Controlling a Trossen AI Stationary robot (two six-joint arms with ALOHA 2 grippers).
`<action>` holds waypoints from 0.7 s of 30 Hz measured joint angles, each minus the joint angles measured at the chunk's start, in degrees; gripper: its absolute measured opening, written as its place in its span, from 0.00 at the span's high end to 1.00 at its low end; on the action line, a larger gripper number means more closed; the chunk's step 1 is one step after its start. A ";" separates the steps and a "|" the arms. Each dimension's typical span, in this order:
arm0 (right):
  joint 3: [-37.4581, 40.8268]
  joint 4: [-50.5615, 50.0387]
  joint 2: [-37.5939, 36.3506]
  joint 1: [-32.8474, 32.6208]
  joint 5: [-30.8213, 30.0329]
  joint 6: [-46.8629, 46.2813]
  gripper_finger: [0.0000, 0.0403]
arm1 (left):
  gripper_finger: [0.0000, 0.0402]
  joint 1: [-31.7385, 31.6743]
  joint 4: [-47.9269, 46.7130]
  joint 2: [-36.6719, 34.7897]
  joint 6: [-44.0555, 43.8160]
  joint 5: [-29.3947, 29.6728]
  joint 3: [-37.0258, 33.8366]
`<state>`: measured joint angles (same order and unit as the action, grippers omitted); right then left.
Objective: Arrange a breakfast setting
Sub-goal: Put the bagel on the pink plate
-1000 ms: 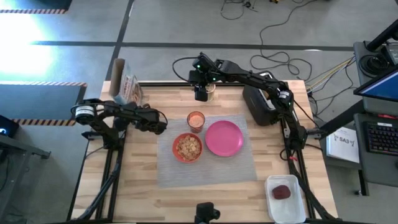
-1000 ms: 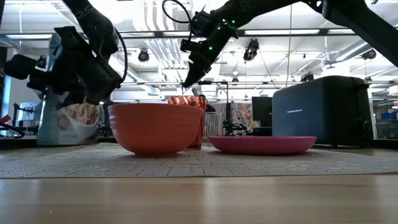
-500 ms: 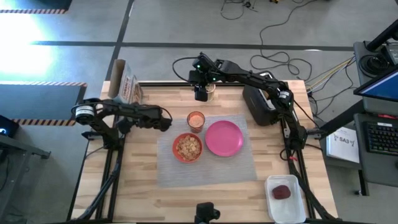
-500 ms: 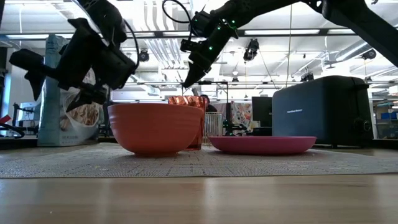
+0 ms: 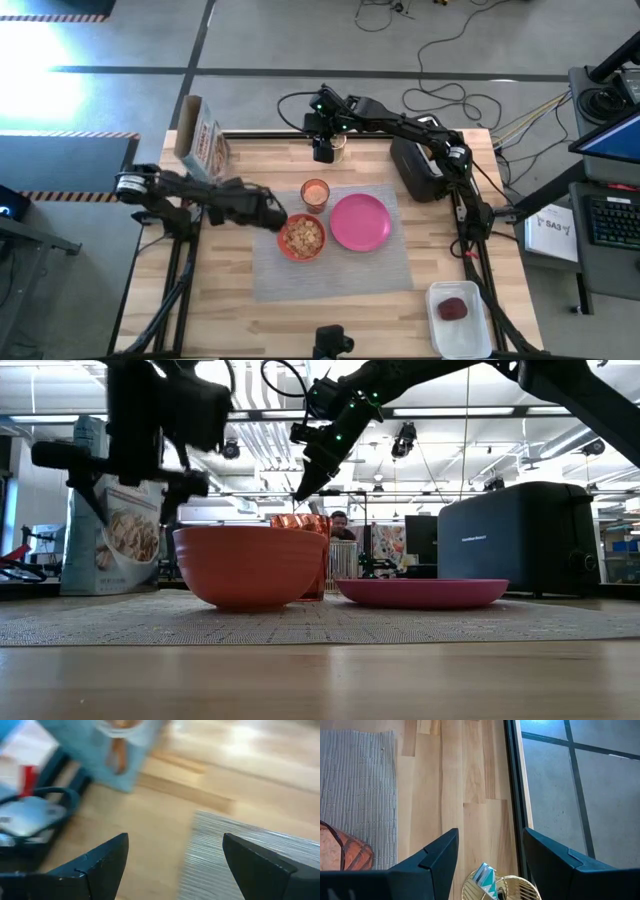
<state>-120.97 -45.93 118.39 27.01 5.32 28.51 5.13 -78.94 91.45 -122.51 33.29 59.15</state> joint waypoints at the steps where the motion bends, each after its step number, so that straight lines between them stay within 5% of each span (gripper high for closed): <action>1: 0.00 0.00 0.00 -0.01 0.02 0.00 0.48 | 0.24 1.92 0.81 -0.03 -1.27 1.86 0.21; 8: 0.00 0.00 0.00 -0.01 0.02 0.00 0.48 | 0.24 10.68 2.34 -0.07 -5.99 9.52 4.47; 16: 0.00 0.00 0.00 -0.01 0.01 0.00 0.48 | 0.24 14.77 2.41 0.01 15.66 28.09 10.21; 21: 0.00 0.00 0.00 -0.01 0.00 0.00 0.48 | 0.24 20.17 3.13 0.01 21.25 33.84 12.32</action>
<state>-120.97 -45.93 118.39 27.00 5.32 28.51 25.30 -75.81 91.46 -101.27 67.13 71.47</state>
